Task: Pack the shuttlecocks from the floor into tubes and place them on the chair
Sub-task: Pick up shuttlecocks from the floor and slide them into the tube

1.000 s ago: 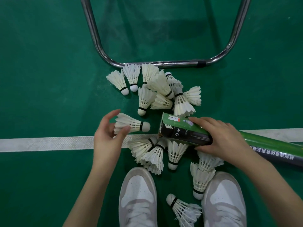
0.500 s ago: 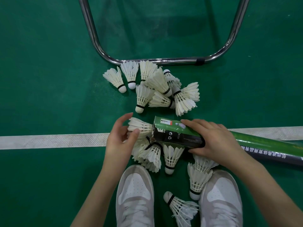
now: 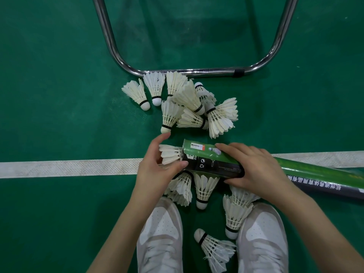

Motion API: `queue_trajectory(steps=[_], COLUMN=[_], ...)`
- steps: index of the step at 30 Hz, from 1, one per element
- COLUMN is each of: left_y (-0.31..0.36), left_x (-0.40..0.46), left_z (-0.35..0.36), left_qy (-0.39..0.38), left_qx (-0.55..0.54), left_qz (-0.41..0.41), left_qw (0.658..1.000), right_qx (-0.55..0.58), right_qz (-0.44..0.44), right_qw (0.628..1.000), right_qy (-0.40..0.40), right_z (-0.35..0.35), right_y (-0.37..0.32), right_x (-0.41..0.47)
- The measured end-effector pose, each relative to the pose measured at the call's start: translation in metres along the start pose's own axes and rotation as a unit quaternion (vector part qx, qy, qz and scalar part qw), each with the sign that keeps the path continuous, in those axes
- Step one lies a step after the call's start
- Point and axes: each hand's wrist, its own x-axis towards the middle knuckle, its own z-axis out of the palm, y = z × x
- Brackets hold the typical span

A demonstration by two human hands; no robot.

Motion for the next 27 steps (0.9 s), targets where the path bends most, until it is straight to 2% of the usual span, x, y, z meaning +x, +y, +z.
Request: queue_trajectory(steps=[5, 13, 19, 24, 27], left_y=[0.004, 0.02, 0.017, 0.02, 0.02], left_x=[0.002, -0.005, 0.001, -0.001, -0.002], left_z=[0.005, 0.008, 0.004, 0.005, 0.004], left_qy=[-0.033, -0.051, -0.056, -0.119, -0.132], left_qx=[0.057, 0.074, 0.043, 0.002, -0.024], left_qz=[0.02, 0.059, 0.035, 0.024, 0.027], left_qw=[0.998, 0.994, 0.997, 0.993, 0.991], right_qx=[-0.005, -0.001, 0.007, 0.01, 0.013], right_qz=[-0.004, -0.007, -0.009, -0.015, -0.016], right_qw=[1.0, 1.0, 1.0, 0.999, 0.999], right_qy=[0.005, 0.019, 0.026, 0.029, 0.03], right_z=[-0.002, -0.004, -0.009, -0.011, -0.012], right_y=[-0.002, -0.003, -0.004, -0.006, -0.007], right_x=[-0.002, -0.008, -0.011, -0.01, -0.009])
